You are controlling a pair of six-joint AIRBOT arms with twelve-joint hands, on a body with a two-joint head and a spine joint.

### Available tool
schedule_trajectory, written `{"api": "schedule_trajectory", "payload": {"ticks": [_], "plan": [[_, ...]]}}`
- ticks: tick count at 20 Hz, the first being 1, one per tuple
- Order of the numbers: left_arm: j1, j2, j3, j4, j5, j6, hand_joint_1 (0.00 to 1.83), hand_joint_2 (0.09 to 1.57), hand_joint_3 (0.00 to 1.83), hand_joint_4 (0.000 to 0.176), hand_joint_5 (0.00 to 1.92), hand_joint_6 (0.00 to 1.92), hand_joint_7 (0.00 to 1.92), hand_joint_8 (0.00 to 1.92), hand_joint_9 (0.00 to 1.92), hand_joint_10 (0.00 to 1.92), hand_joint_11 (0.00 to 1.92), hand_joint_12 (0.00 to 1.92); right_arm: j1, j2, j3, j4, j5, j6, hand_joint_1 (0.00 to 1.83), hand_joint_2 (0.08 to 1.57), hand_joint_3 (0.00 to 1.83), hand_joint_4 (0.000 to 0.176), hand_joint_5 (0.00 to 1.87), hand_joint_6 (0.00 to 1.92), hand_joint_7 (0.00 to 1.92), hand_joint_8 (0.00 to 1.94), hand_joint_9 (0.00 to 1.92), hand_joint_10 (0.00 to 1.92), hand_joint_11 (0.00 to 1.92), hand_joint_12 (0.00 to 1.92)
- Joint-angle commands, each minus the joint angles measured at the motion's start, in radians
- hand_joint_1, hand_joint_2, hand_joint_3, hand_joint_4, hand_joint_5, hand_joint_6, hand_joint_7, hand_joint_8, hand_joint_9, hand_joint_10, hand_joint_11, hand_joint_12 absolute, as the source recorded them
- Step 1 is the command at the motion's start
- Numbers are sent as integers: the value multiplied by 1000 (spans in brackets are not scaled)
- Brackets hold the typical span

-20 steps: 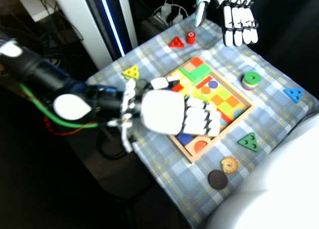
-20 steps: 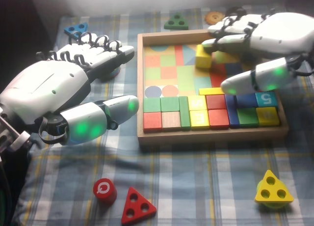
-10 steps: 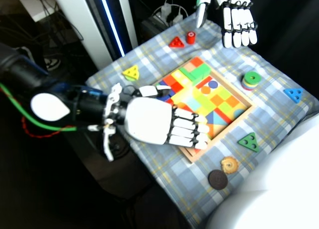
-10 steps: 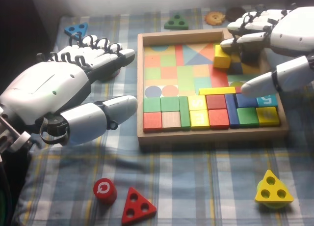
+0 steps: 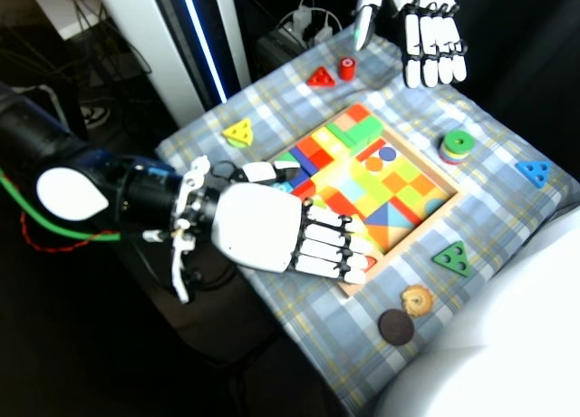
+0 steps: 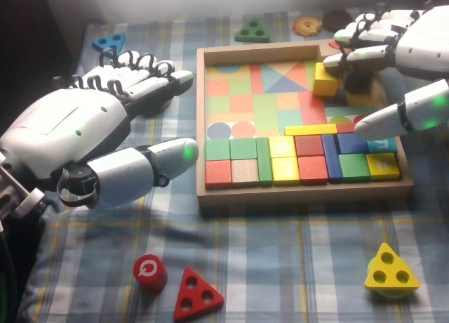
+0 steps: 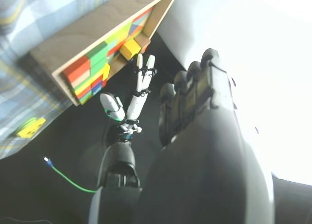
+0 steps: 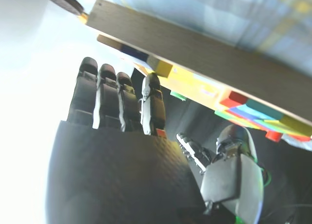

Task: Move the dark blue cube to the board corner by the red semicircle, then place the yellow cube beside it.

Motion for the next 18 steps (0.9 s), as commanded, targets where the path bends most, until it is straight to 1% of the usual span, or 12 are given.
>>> {"api": "schedule_trajectory", "payload": {"ticks": [1,2,4,8,9,11,13,14,15,16,17,18], "plan": [[-13,3,-3,21,-110,0,0,1279,0,0,223,3,137,1,51,5,0,0,10,3,6,26,29,-11,0,925,0,58,230,0,0,0,0,0,0,0],[-13,3,-3,21,-109,0,0,1269,0,0,210,0,120,0,38,0,0,0,10,4,7,30,29,-11,0,929,0,68,230,0,0,0,0,0,0,0],[-12,3,-3,20,-109,0,0,1278,0,0,228,8,134,7,52,7,0,0,10,4,16,44,29,-12,0,949,6,40,261,13,0,0,0,0,0,0],[-12,3,-3,20,-109,0,0,1271,0,0,215,1,119,0,37,0,0,0,10,4,38,71,29,-13,0,960,10,13,277,13,0,0,0,0,0,0],[-12,3,-4,20,-109,0,0,1270,0,0,220,3,123,2,43,3,0,0,10,4,39,80,29,-20,0,960,10,20,272,9,0,0,0,0,0,0],[-10,3,-4,18,-109,0,0,1271,0,0,215,0,119,0,41,2,0,0,10,4,38,97,31,-23,0,943,1,20,248,1,0,0,0,0,0,0],[-9,2,-4,17,-109,0,0,1269,0,0,224,5,133,6,54,7,0,0,10,4,27,122,50,-28,0,976,16,7,266,8,0,0,0,0,0,0],[-9,2,-4,17,-107,0,0,1269,0,0,223,4,133,6,53,6,0,0,10,4,21,138,63,-35,0,988,22,14,265,7,0,0,0,0,0,0],[-9,1,-4,17,-106,0,0,1273,0,0,224,4,132,5,49,4,0,0,10,4,12,160,76,-49,0,973,14,37,282,12,0,0,0,0,0,0],[-9,1,-4,17,-104,0,0,1266,0,0,223,3,130,3,43,1,0,0,14,13,-4,193,95,-76,0,945,0,46,267,5,0,0,0,0,0,0],[-8,1,-4,17,-104,0,0,1261,0,0,217,0,128,2,40,0,0,0,16,21,-10,203,107,-76,0,951,3,32,281,9,0,0,0,0,0,0],[-7,0,-4,17,-104,0,0,1259,0,0,216,0,127,2,41,1,0,0,17,31,-17,229,130,-76,0,957,6,29,275,6,0,0,0,0,0,0]]}}
